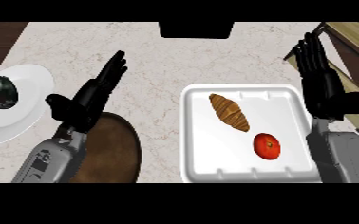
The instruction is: Pick the croissant from the tray and place it in the tiered shelf
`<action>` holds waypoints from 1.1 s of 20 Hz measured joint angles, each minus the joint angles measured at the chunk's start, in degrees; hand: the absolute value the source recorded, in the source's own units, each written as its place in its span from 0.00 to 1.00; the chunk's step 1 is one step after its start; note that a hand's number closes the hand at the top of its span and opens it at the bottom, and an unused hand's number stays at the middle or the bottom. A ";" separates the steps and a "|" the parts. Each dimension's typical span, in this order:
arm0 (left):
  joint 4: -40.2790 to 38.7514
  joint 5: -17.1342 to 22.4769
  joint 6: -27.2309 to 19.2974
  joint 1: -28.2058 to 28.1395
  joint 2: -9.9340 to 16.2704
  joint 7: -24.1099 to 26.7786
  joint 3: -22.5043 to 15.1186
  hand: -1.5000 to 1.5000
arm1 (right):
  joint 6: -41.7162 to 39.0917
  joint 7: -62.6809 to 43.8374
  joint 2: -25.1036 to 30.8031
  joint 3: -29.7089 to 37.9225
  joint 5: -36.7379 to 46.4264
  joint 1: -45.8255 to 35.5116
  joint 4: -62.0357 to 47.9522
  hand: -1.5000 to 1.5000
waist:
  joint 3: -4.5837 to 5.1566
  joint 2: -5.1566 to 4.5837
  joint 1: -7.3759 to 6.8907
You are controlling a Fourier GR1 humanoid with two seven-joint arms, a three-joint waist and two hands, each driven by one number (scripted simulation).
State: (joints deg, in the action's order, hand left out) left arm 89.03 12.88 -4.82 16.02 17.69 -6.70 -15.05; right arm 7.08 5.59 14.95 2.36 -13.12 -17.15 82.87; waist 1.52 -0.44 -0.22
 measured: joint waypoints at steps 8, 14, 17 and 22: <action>-1.89 1.15 -2.21 0.85 1.58 -1.69 5.54 0.50 | -16.30 1.87 6.50 -6.67 2.01 -13.08 -6.84 0.00 | -1.30 -0.69 -4.24; -3.49 2.19 -2.82 1.17 1.71 -2.80 7.70 0.50 | -34.87 1.93 5.34 -6.16 -9.32 -18.21 -19.50 0.00 | -1.63 -1.09 -4.36; -4.19 2.63 -2.83 1.36 2.21 -3.24 9.05 0.50 | -45.51 3.60 7.63 -5.73 -12.27 -21.86 -24.46 0.00 | -1.63 -0.81 -3.52; -4.99 2.19 -3.47 1.46 2.15 -4.08 9.68 0.50 | -57.30 3.12 12.74 -9.00 -9.03 -27.34 -27.28 0.00 | -1.58 -0.26 -2.31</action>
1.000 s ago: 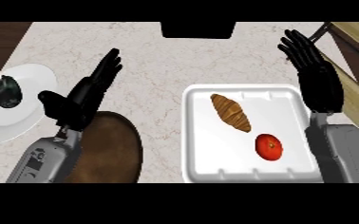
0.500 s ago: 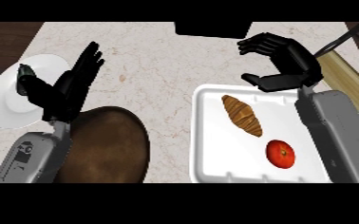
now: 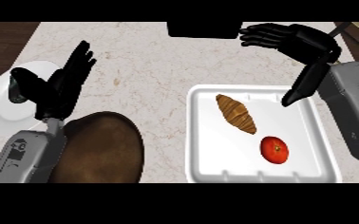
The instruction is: Pick the croissant from the tray and place it in the tiered shelf
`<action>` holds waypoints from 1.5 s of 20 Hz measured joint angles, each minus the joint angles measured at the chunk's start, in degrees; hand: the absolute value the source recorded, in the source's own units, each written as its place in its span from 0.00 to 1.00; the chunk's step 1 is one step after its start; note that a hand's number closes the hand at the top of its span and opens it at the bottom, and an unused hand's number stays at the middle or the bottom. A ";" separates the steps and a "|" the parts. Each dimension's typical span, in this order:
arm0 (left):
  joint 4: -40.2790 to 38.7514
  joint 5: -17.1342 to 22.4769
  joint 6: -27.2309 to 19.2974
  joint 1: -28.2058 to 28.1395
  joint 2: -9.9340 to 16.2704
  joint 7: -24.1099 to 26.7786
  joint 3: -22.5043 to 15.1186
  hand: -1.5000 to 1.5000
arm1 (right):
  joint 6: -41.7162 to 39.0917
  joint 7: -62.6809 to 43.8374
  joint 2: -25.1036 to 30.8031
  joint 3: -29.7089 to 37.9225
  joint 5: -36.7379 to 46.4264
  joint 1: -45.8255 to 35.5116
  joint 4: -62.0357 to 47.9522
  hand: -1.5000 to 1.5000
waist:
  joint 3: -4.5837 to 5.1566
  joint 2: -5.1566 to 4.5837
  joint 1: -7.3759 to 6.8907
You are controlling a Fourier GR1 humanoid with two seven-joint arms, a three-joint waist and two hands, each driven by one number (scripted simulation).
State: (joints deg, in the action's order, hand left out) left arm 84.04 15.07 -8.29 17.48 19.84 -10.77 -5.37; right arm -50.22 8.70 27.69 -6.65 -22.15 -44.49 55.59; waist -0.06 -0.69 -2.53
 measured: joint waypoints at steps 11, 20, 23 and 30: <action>-0.04 0.18 0.34 -1.66 0.15 0.35 0.97 0.50 | 4.32 0.45 8.36 -14.58 29.34 -6.23 20.06 0.00 | 0.01 0.67 1.37; 1.08 -0.16 1.25 -2.38 0.44 -0.55 3.00 0.50 | 13.08 0.71 3.55 -23.77 47.28 1.34 25.58 0.00 | 0.06 0.69 2.17; 0.93 -0.62 1.14 -2.60 -0.09 -0.37 3.19 0.50 | 14.26 -0.89 3.69 -25.99 52.39 2.92 27.13 0.00 | 0.06 0.72 2.34; 0.48 -1.62 2.21 -3.03 -1.17 0.28 4.12 0.50 | 15.39 -1.25 3.39 -27.29 62.37 5.74 27.98 0.00 | 0.07 0.71 2.42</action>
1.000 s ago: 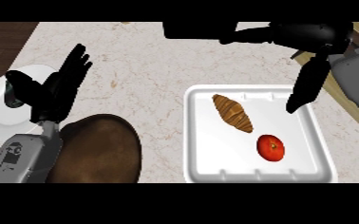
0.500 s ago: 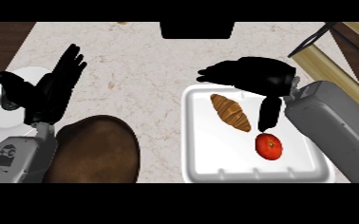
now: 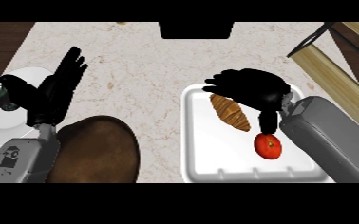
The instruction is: Pick the croissant from the tray and place it in the tiered shelf
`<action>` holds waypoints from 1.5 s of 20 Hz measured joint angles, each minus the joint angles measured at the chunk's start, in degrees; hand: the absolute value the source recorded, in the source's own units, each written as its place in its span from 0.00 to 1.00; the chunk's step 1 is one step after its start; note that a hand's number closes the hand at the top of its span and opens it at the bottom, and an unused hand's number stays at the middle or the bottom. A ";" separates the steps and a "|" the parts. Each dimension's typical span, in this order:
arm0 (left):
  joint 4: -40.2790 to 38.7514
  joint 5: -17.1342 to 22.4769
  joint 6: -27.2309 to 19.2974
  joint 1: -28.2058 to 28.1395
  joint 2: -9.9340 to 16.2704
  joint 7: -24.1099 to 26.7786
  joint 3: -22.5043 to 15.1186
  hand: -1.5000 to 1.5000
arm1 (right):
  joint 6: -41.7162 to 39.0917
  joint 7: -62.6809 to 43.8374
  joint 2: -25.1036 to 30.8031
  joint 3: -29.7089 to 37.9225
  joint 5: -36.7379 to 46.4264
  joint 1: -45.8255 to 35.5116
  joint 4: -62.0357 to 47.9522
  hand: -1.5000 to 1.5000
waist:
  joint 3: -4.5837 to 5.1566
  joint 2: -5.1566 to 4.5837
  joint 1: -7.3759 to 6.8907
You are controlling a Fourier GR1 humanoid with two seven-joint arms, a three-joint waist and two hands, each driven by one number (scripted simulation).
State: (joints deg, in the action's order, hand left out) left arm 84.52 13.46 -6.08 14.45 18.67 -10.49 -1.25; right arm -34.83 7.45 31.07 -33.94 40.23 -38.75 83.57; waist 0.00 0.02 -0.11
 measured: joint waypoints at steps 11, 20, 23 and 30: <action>2.18 -2.04 1.25 0.10 -1.28 -2.41 1.84 0.50 | 0.51 3.97 -2.14 2.32 11.50 5.84 -0.11 0.00 | 0.00 0.01 0.02; 1.21 -3.64 2.96 0.15 -2.66 -1.76 3.45 0.50 | 3.74 7.70 -7.87 5.29 18.70 7.44 -6.55 0.00 | 0.00 -0.05 -0.08; 1.95 -4.13 3.29 -0.28 -3.35 -2.11 3.64 0.50 | 4.68 9.14 -9.29 6.14 20.97 8.12 -8.34 0.00 | 0.00 -0.04 -0.09; 2.09 -4.13 4.84 -0.76 -3.91 -2.30 5.21 0.50 | 7.21 11.80 -13.62 8.28 25.60 6.94 -15.61 0.00 | 0.01 -0.03 -0.19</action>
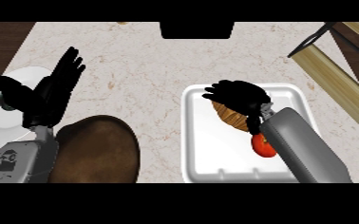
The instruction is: Pick the croissant from the tray and place it in the tiered shelf
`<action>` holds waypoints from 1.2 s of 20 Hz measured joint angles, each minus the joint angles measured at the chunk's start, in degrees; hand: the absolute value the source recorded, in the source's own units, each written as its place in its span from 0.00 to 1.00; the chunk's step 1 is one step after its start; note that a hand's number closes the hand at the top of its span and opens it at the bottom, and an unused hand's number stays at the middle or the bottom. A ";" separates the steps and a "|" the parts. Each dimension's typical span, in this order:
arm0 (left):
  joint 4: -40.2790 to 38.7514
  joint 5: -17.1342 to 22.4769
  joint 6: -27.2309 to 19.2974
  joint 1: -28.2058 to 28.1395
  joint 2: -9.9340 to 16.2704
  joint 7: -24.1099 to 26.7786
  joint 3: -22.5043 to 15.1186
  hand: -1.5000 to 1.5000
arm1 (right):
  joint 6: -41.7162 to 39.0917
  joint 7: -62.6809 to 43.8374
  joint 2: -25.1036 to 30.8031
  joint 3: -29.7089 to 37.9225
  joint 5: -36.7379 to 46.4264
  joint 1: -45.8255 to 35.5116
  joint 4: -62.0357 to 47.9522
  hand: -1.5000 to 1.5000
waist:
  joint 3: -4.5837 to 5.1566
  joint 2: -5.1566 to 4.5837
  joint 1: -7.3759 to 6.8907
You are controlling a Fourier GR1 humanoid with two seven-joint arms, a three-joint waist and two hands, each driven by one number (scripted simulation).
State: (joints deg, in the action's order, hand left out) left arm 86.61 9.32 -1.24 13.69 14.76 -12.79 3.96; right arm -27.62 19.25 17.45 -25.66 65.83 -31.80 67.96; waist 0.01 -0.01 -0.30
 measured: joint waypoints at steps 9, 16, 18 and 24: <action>1.40 -1.23 0.24 0.09 -0.92 -1.40 0.58 0.50 | 3.74 2.15 -4.07 0.85 5.63 0.26 -7.27 1.00 | 0.10 0.21 -0.10; -0.26 -1.74 1.15 0.17 -1.31 0.13 1.47 0.50 | 11.37 8.04 -4.89 1.57 8.78 -0.88 -11.00 1.00 | 0.35 0.41 -0.05; -0.07 -2.40 0.68 0.49 -1.96 0.08 0.91 0.50 | 13.82 8.86 -5.94 2.19 9.28 -1.29 -12.76 1.00 | 0.51 0.46 -0.02; -0.66 -1.78 1.20 -0.72 -1.13 0.64 2.71 0.50 | 12.21 5.49 -7.77 7.47 4.43 4.30 -5.20 1.00 | 0.34 0.96 1.89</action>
State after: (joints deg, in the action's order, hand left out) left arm 85.94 7.54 -0.04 12.97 13.63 -12.14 6.67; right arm -15.41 24.74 9.68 -18.19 70.26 -27.51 62.76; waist 0.35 0.95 1.58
